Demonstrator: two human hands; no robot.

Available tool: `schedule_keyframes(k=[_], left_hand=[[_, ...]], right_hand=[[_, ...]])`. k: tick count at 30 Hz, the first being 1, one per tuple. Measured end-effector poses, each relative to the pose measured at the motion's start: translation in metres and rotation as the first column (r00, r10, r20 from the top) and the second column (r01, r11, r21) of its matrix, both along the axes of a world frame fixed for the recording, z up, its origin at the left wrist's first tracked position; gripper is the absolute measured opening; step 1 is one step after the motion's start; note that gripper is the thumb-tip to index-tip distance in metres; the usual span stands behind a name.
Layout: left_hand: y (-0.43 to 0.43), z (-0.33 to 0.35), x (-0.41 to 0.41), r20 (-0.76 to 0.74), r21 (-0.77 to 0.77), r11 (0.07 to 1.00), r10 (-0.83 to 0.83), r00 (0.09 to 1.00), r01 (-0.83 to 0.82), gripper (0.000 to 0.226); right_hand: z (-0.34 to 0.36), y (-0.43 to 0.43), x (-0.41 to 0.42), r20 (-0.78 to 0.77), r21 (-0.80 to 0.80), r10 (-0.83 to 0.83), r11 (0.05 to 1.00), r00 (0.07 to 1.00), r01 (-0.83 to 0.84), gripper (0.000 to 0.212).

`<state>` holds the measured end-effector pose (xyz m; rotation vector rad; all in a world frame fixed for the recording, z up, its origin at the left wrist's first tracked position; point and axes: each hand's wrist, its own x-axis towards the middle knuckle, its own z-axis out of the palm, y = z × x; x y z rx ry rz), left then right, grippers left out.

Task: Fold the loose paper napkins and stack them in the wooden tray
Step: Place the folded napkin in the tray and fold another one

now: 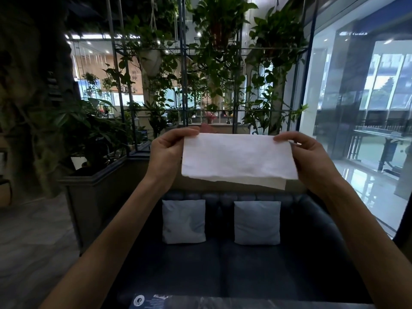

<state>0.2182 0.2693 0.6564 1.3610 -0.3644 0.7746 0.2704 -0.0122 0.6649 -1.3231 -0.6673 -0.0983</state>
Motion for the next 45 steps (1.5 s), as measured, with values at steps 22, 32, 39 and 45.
schedule_keyframes(k=[22, 32, 39, 45], left_hand=[[0.008, -0.001, -0.018, 0.082, 0.303, 0.853, 0.422, 0.903, -0.426, 0.037], [-0.042, -0.01, -0.013, -0.367, 0.429, 0.869, -0.082, 0.926, 0.247, 0.027], [-0.045, -0.013, -0.004, -0.259, 0.156, 0.986, -0.009, 0.966, 0.051, 0.029], [-0.041, -0.011, -0.005, -0.216, 0.128, 0.991, 0.0, 0.977, 0.029, 0.038]], right_hand=[[0.017, 0.014, -0.009, 0.486, -0.281, -0.219, 0.877, 0.846, 0.389, 0.026], [0.07, 0.058, -0.017, 0.661, -0.685, 0.204, 0.555, 0.722, 0.471, 0.06], [0.0, 0.046, -0.022, 0.271, -0.354, -0.228, 0.88, 0.935, 0.317, 0.081], [-0.033, 0.069, -0.021, 0.165, -0.064, -0.123, 0.989, 0.979, 0.135, 0.07]])
